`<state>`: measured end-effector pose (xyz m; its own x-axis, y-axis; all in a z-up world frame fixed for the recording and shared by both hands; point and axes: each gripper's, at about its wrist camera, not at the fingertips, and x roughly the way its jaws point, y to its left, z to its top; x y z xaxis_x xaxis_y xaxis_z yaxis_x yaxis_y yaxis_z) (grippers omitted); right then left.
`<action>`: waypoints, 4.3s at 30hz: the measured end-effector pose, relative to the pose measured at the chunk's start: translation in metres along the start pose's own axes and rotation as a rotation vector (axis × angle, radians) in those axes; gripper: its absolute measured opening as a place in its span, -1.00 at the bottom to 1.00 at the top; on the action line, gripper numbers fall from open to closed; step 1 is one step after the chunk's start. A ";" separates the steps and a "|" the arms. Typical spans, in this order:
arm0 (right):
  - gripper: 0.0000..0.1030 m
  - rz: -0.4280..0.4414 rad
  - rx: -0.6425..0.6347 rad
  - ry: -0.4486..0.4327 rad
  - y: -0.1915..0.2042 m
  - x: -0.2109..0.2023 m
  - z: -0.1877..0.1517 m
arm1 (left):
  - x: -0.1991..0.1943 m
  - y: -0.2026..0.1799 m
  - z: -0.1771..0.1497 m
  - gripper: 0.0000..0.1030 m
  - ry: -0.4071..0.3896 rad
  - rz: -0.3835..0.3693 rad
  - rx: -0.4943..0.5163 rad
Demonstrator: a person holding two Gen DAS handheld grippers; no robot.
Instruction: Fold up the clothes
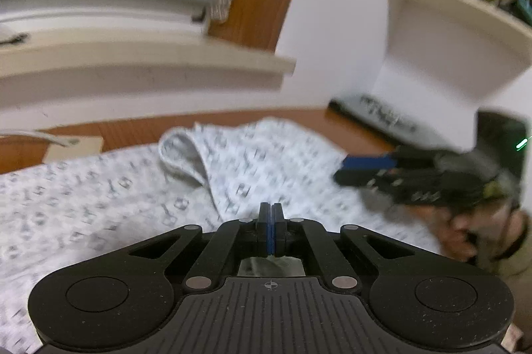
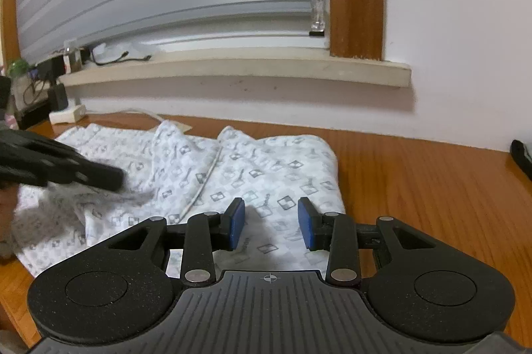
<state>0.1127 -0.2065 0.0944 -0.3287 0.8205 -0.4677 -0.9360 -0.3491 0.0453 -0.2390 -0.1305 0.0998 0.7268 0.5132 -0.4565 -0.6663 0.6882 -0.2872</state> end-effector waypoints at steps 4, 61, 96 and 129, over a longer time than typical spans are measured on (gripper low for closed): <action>-0.30 0.013 -0.017 0.004 0.002 -0.003 -0.003 | -0.020 0.007 -0.006 -1.00 0.007 0.040 -0.012; -0.30 0.124 -0.152 0.040 0.003 0.053 0.056 | 0.051 0.054 0.042 0.08 0.138 0.115 -0.033; -0.14 0.136 -0.056 0.110 -0.049 0.106 0.052 | 0.140 0.064 0.076 -0.80 0.205 0.032 0.089; -0.07 0.074 0.019 0.102 -0.029 0.054 0.015 | 0.243 0.026 0.120 -0.85 0.323 -0.136 0.158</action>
<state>0.1199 -0.1458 0.0814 -0.3837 0.7421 -0.5495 -0.9121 -0.3977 0.0997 -0.0601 0.0738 0.0830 0.6998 0.2411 -0.6724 -0.5155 0.8221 -0.2417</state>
